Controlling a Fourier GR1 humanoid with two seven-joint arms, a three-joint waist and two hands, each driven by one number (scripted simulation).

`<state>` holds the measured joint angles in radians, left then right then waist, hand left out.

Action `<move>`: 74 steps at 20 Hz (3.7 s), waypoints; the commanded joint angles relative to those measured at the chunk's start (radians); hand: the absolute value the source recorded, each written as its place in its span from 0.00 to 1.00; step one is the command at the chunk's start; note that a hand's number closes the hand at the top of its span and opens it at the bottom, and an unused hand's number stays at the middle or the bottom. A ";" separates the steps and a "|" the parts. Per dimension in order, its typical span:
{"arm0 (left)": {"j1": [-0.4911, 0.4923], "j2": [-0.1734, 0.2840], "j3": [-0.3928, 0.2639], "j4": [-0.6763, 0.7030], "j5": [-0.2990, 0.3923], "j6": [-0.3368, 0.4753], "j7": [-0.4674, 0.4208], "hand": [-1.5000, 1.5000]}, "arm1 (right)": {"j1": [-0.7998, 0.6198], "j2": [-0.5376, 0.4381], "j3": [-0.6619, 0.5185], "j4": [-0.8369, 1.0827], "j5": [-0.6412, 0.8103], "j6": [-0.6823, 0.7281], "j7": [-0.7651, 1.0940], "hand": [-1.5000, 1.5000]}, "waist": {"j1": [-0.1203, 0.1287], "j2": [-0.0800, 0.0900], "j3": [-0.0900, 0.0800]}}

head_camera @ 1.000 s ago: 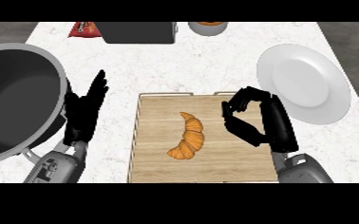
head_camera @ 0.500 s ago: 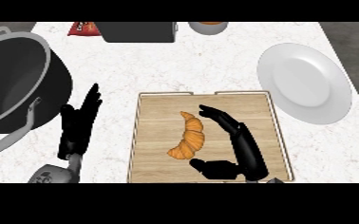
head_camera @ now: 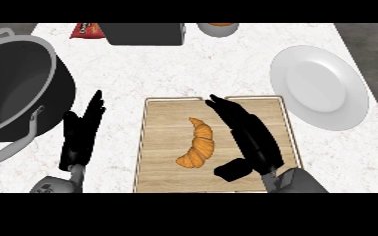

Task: Pick the croissant from the tray and place it in the plate

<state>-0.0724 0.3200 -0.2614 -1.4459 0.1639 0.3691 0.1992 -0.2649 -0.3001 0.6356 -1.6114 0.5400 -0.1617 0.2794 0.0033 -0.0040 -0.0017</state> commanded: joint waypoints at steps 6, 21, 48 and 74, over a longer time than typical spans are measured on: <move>0.002 -0.016 0.009 0.036 -0.023 -0.019 -0.036 0.50 | -0.155 0.048 0.024 -0.068 -0.079 0.426 0.391 0.00 | -0.003 0.004 0.000; 0.012 -0.113 0.073 0.043 -0.109 -0.065 -0.013 0.50 | -0.163 0.211 -0.111 0.173 0.083 0.550 0.267 0.00 | -0.001 0.004 0.002; 0.121 -0.145 0.196 -0.039 -0.174 -0.200 -0.050 0.50 | -0.142 0.280 -0.130 0.314 0.326 0.455 0.058 1.00 | 0.001 0.003 0.002; 0.041 -0.193 0.185 -0.035 -0.233 -0.163 0.042 0.50 | -0.104 -0.082 -0.675 0.090 0.205 0.094 -0.214 1.00 | -0.009 0.002 0.002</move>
<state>-0.0115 0.1447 -0.0619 -1.4833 -0.0433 0.1878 0.2221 -0.3747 -0.3532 0.0441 -1.4711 0.7804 -0.0821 0.0278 -0.0059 -0.0028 0.0000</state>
